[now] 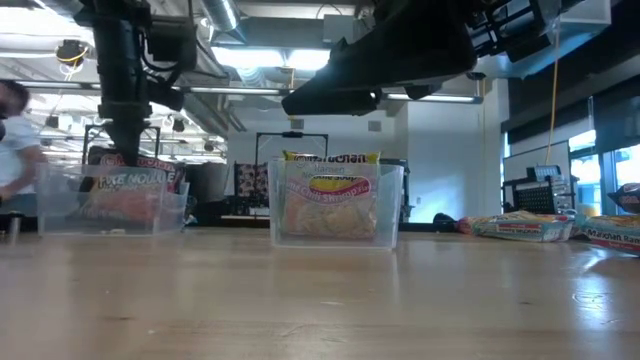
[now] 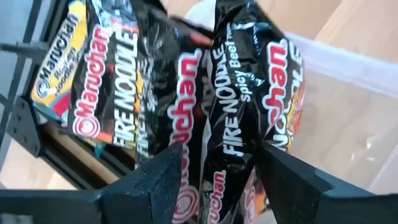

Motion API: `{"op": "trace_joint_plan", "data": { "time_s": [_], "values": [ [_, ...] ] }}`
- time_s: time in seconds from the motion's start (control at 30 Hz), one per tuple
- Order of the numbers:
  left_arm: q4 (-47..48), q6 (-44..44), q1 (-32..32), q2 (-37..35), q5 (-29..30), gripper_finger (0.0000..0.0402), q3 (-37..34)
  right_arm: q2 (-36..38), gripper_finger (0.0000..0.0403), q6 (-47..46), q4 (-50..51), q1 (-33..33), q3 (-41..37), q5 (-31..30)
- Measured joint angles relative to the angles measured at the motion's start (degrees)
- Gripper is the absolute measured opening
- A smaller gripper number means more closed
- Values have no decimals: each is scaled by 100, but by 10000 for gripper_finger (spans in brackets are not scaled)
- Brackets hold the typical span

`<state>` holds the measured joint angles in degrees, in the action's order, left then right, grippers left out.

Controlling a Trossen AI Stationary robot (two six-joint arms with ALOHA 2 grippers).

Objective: Sort Maruchan noodles
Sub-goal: Put the black noodle pack into the left transparent bin

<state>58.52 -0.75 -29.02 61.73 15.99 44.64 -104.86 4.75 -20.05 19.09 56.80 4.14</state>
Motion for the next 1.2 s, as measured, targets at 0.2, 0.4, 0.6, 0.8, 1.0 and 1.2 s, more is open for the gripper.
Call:
{"op": "trace_joint_plan", "data": {
  "time_s": [0.2,0.4,0.6,0.8,1.0,1.2],
  "values": [
    [-68,120,15,0,-50,200,0,0,264,2,8,0,0,0],
    [6,124,149,-58,-76,200,0,2,264,-62,30,0,0,0],
    [-48,133,384,-338,-68,200,9,2,264,-171,56,0,0,-1],
    [-591,9,671,-866,-332,200,9,11,264,-267,202,-11,0,-8],
    [-1724,-786,1095,-1088,-1538,199,9,564,264,-350,962,73,0,-360],
    [-2680,-1155,1932,-1021,-2066,199,4,1530,264,-1144,2813,292,9,-520]
  ]
}}
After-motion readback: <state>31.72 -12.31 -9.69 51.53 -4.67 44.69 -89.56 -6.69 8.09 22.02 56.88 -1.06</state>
